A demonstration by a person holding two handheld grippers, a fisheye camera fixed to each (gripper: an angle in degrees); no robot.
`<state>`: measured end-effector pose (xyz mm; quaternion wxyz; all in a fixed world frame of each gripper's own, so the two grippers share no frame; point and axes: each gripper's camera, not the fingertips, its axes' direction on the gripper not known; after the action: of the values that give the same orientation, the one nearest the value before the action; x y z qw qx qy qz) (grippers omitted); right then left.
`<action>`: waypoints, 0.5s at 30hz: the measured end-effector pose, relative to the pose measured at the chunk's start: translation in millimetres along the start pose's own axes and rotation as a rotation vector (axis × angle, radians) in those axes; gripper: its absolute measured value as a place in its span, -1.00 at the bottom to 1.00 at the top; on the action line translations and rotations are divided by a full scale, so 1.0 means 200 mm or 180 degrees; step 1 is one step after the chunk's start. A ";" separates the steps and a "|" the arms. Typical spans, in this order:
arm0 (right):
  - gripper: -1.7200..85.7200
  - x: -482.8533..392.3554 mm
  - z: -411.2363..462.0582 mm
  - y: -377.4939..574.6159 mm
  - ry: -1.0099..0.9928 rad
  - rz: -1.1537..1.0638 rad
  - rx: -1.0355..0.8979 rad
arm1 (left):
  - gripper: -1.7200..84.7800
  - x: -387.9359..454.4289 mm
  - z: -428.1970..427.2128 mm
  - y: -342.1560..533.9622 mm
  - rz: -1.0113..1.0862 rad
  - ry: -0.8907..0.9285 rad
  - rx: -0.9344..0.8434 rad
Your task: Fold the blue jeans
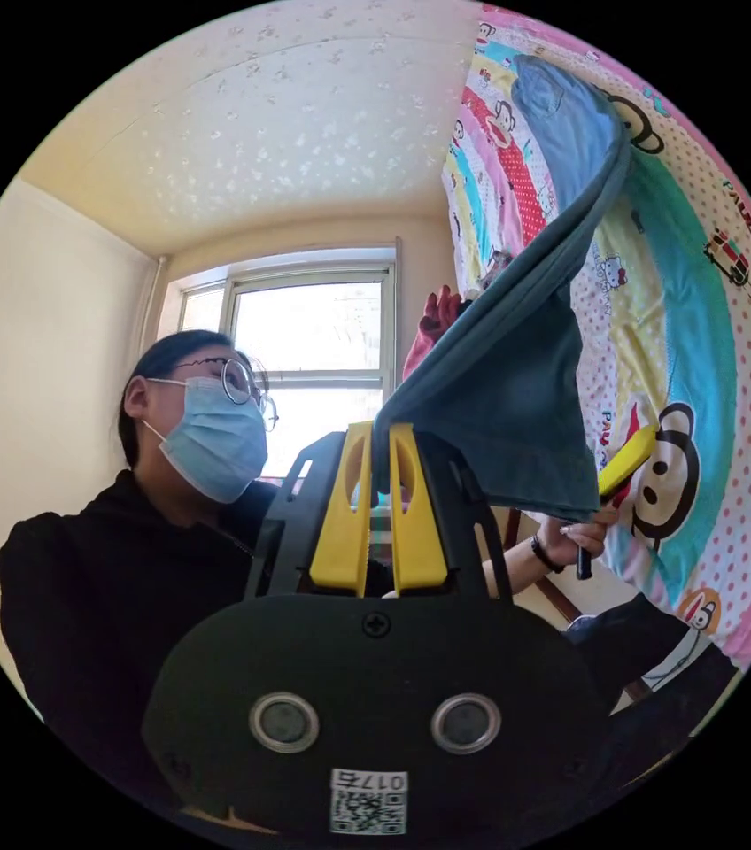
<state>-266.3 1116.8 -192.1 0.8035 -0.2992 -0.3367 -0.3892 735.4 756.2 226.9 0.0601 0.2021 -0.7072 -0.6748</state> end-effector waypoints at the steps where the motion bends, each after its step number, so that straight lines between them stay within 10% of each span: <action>1: -0.90 -0.02 -0.01 -0.01 0.0030 -0.0041 -0.0025 | -0.43 -0.02 0.02 0.00 -0.0040 0.0191 0.0033; 6: -0.90 -0.11 -0.11 -0.04 0.0667 -0.0388 -0.0147 | -0.91 0.03 0.10 -0.05 0.0282 0.1569 0.0028; 15: -0.90 -0.24 -0.35 0.05 0.1330 -0.0357 -0.0815 | -0.95 0.65 0.06 -0.13 0.0189 -0.0202 -0.0694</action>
<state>-259.3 1091.5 -273.1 0.7884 -0.2925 -0.1273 -0.5260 617.4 719.4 176.2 0.0793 0.1519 -0.6369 -0.7517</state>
